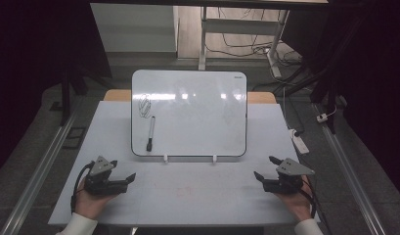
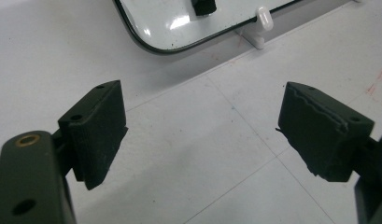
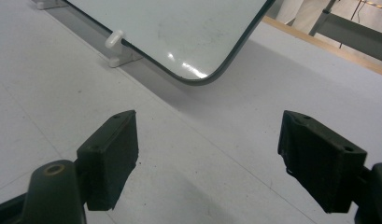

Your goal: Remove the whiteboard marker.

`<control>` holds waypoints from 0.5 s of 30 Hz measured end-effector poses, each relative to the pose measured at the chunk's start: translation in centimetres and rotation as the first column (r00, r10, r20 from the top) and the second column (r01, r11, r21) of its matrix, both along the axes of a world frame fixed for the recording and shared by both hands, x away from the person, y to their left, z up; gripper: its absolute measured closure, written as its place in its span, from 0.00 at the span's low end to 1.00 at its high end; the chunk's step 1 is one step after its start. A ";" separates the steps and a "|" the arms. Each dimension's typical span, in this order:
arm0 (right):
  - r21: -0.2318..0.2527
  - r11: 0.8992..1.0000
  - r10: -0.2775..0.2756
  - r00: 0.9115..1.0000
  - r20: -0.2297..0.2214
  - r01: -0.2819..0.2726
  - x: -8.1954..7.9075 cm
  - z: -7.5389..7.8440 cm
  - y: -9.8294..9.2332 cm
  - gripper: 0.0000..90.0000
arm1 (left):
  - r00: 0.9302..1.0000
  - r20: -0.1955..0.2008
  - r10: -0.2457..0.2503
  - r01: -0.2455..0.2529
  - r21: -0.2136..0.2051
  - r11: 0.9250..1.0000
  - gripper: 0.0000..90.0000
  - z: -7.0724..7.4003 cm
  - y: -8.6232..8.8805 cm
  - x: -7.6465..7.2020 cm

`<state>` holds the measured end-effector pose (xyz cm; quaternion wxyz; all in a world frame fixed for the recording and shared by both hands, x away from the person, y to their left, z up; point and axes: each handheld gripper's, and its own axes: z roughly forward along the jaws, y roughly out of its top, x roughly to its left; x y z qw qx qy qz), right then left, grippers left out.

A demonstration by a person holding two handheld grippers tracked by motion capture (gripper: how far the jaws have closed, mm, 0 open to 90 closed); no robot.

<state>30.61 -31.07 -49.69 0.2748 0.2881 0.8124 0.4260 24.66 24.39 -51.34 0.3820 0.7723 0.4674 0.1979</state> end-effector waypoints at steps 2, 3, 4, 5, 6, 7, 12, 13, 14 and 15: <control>-0.001 1.000 0.000 1.000 0.001 0.000 0.0 0.0 0.0 0.23 | 1.000 0.000 0.000 0.000 0.001 1.000 0.18 0.0 0.0 0.0; 0.000 1.000 0.000 1.000 0.001 0.000 0.1 0.0 -0.1 0.23 | 1.000 -0.001 -0.001 0.001 0.002 1.000 0.18 0.0 0.0 0.0; -0.001 1.000 -0.003 1.000 0.001 0.003 0.1 0.0 -0.1 0.23 | 1.000 -0.003 -0.002 0.002 0.002 1.000 0.18 0.0 0.0 0.0; -0.001 1.000 -0.003 1.000 0.001 0.003 0.1 0.0 -0.1 0.23 | 1.000 -0.004 -0.002 0.002 0.001 1.000 0.18 -0.1 0.0 0.0; 0.000 1.000 -0.004 1.000 0.002 0.004 0.1 0.0 -0.2 0.23 | 1.000 -0.005 -0.002 0.002 0.001 1.000 0.18 -0.1 0.0 0.0; 0.000 1.000 -0.006 1.000 0.004 0.006 0.0 0.0 -0.2 0.23 | 1.000 -0.006 -0.003 0.003 0.002 1.000 0.18 -0.1 0.0 0.0; -0.001 1.000 -0.013 1.000 0.013 0.013 0.1 0.0 -0.3 0.23 | 1.000 -0.015 -0.007 0.008 0.001 1.000 0.18 -0.1 -0.1 0.0; -0.001 1.000 -0.013 1.000 0.013 0.013 0.1 0.0 -0.3 0.23 | 1.000 -0.016 -0.008 0.008 0.001 1.000 0.18 -0.1 -0.1 0.0; -0.001 1.000 -0.013 1.000 0.013 0.013 0.1 0.0 -0.3 0.23 | 1.000 -0.017 -0.008 0.008 0.000 1.000 0.18 -0.1 0.0 0.0; -0.001 1.000 -0.014 1.000 0.013 0.014 0.1 -0.1 -0.2 0.23 | 1.000 -0.018 -0.009 0.009 -0.001 1.000 0.18 -0.1 -0.1 0.0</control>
